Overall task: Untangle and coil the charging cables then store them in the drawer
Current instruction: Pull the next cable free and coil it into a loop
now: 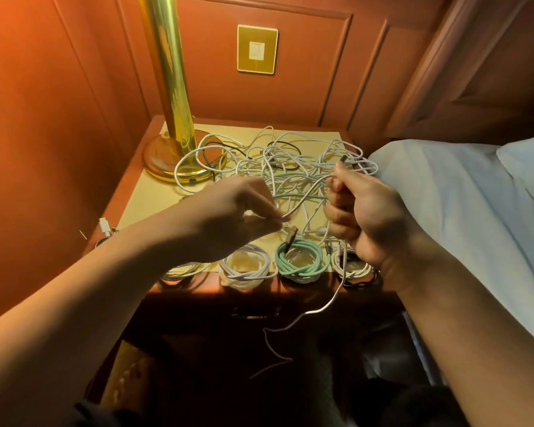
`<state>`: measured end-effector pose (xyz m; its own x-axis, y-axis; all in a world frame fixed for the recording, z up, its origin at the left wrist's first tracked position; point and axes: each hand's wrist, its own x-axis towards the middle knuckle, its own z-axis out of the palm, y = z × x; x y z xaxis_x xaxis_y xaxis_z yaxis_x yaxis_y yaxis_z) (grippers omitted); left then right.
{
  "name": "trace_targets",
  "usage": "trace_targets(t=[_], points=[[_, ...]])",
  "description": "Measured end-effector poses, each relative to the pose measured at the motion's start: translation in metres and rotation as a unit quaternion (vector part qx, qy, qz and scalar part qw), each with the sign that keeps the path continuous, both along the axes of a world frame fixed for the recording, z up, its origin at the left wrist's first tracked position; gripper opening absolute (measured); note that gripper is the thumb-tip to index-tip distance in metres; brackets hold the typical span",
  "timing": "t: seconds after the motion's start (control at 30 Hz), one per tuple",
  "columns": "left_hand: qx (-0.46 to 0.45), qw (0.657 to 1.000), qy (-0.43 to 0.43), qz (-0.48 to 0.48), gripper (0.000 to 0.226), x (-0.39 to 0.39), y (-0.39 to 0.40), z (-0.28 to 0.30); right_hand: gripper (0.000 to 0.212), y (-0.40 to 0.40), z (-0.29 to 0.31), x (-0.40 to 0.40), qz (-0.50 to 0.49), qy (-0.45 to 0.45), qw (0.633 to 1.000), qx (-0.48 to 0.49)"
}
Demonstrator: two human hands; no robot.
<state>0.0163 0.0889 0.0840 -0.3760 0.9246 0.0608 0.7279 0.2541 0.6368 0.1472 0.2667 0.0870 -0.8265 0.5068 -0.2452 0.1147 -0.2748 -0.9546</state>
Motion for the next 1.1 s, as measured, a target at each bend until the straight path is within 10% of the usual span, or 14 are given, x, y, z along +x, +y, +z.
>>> trace_targets(t=[0.3, 0.47, 0.63, 0.77, 0.9, 1.1], points=[[-0.155, 0.982, 0.101, 0.032, 0.022, 0.032, 0.015, 0.000, 0.046, -0.007, 0.001, 0.001, 0.061, 0.037, 0.992, -0.101], [-0.065, 0.981, -0.183, 0.010, 0.040, 0.047, 0.022, 0.008, 0.043, -0.002, 0.000, -0.001, 0.015, 0.066, 0.992, -0.111], [0.058, 0.809, -0.575, -0.109, 0.047, 0.060, 0.024, 0.015, 0.048, -0.030, -0.007, -0.002, 0.025, 0.001, 1.000, 0.010], [0.218, 0.690, -0.682, -0.107, 0.044, 0.052, 0.023, 0.026, 0.050, -0.059, -0.017, 0.003, 0.094, 0.021, 0.980, 0.175], [0.314, 0.691, -0.651, 0.017, 0.051, 0.025, 0.018, 0.025, 0.048, -0.060, -0.023, 0.005, 0.171, -0.039, 0.938, 0.298], [0.308, 0.794, -0.524, 0.020, 0.050, -0.003, 0.010, 0.017, 0.042, -0.054, 0.004, 0.020, 0.140, 0.032, 0.914, 0.380]])
